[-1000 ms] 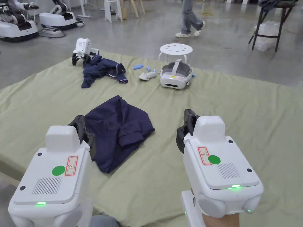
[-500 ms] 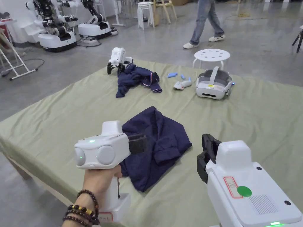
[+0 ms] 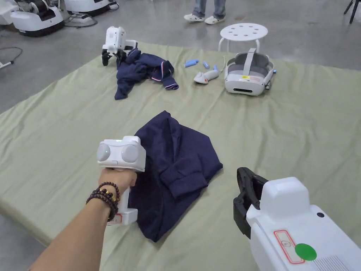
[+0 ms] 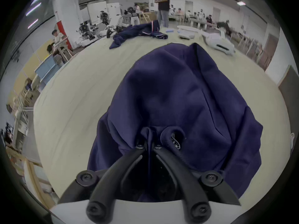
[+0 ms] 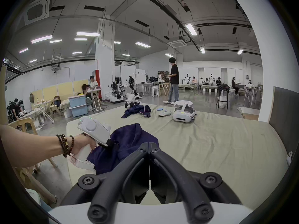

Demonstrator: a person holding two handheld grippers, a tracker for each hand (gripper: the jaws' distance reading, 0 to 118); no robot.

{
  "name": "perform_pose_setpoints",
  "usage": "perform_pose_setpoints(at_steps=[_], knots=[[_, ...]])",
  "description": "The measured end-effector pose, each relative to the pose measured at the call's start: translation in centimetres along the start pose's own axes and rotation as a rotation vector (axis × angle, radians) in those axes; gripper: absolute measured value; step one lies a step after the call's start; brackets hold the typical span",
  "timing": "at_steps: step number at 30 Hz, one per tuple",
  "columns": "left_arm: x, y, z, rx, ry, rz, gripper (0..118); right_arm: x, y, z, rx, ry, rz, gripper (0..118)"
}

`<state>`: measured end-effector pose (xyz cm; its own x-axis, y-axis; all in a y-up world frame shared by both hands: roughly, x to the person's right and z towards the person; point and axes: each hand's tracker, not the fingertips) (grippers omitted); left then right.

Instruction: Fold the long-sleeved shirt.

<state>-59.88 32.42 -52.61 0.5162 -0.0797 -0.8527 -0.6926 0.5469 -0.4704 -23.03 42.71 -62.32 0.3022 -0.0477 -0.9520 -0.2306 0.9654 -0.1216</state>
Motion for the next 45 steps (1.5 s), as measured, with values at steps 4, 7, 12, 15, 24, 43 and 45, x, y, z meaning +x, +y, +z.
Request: perform_pose_setpoints(at_steps=[4,7,12,15,24,43,45], knots=[[-0.2,1.4,5.8,0.092,-0.142,0.038,7,1.9,0.3,1.7,0.0,-0.044,-0.014,0],[1.9,3.0,13.8,0.25,-0.276,-0.024,7,3.9,1.0,4.6,0.028,-0.092,-0.034,0],[9.8,5.0,25.1,0.443,-0.496,-0.126,7,7.9,2.4,11.1,0.094,-0.208,-0.056,0],[17.4,3.9,30.1,0.499,-0.604,-0.245,7,10.5,2.8,15.7,0.128,-0.295,-0.053,0],[42.9,-8.7,31.2,0.324,-0.999,-0.476,7,18.1,1.0,28.0,0.125,-0.596,-0.106,0],[32.7,-18.1,32.8,0.611,-0.64,-0.393,93,19.8,-1.8,32.7,0.025,-0.67,-0.164,0],[28.6,-19.4,33.0,0.693,-0.559,-0.38,82,19.0,-2.1,32.0,0.022,-0.657,-0.165,0]])
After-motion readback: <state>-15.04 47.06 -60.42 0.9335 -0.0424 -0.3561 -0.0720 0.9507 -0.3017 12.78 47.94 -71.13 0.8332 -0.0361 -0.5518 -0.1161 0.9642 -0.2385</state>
